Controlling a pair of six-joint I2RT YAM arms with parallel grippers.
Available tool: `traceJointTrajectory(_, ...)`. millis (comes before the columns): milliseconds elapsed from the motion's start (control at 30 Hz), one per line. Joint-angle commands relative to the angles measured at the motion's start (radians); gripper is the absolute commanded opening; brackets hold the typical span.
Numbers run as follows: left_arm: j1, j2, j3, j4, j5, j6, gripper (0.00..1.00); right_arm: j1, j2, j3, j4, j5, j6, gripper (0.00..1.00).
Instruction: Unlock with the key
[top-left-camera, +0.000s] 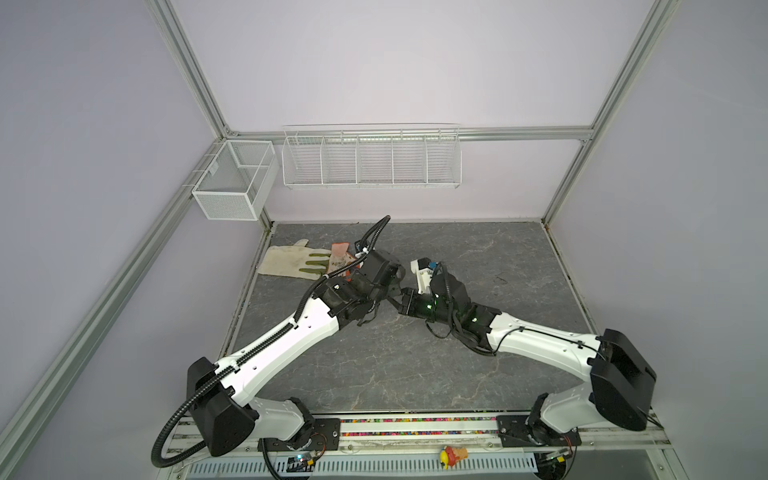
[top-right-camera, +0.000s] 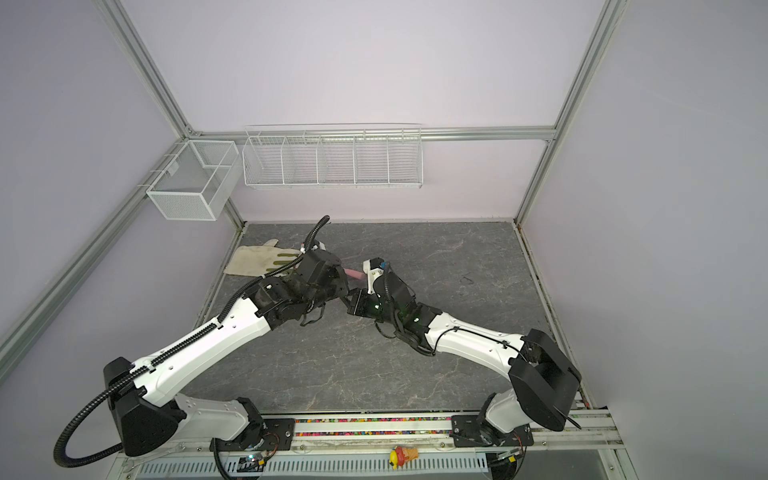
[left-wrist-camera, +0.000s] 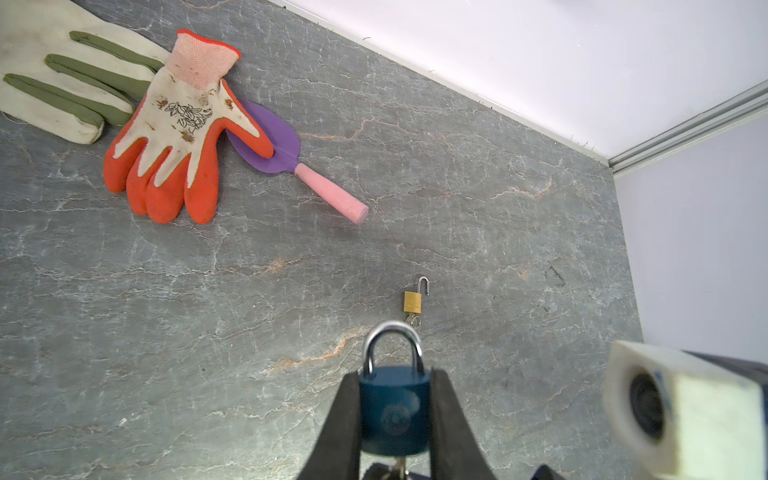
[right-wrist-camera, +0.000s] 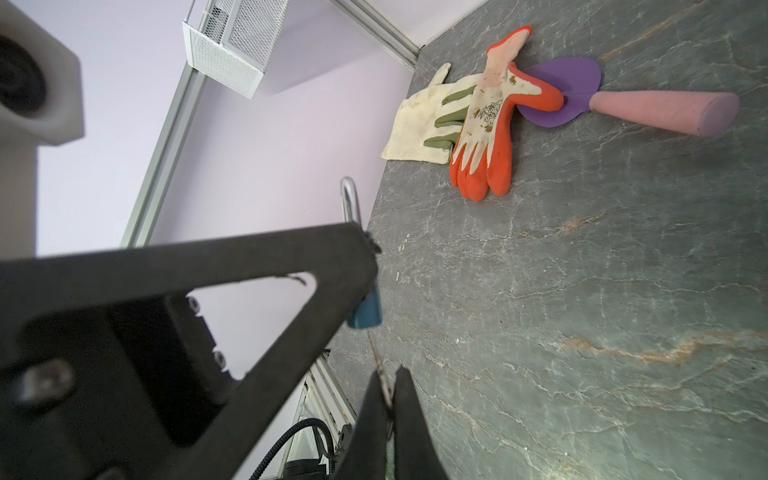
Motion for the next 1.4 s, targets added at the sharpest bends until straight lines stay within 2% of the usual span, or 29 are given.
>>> traceJointTrajectory(0,-0.007,-0.018,-0.013,-0.002,0.01,-0.013,0.0,-0.014,0.006,-0.007,0.063,-0.003,0.037,0.06)
traceJointTrajectory(400,-0.014,-0.003,-0.013,-0.021,0.013,0.021,0.0,-0.023,0.0,0.028,0.043,-0.033,0.02,0.06)
traceJointTrajectory(733,-0.025,-0.013,-0.037,-0.041,0.039,0.041,0.0,-0.048,0.012,0.082,0.05,-0.148,0.054,0.06)
traceJointTrajectory(867,-0.025,-0.008,-0.01,-0.087,0.049,0.003,0.0,-0.028,0.019,0.085,0.014,-0.103,0.035,0.06)
traceJointTrajectory(1033,-0.031,-0.009,0.018,-0.135,0.063,-0.012,0.0,-0.024,0.032,0.063,0.054,-0.079,0.042,0.06)
traceJointTrajectory(1167,-0.055,-0.013,0.021,-0.18,0.067,-0.021,0.0,-0.024,0.012,0.077,0.0,-0.01,-0.032,0.06)
traceJointTrajectory(1367,-0.066,-0.008,-0.004,-0.164,0.113,-0.049,0.0,-0.019,0.016,0.069,0.075,0.021,-0.062,0.06)
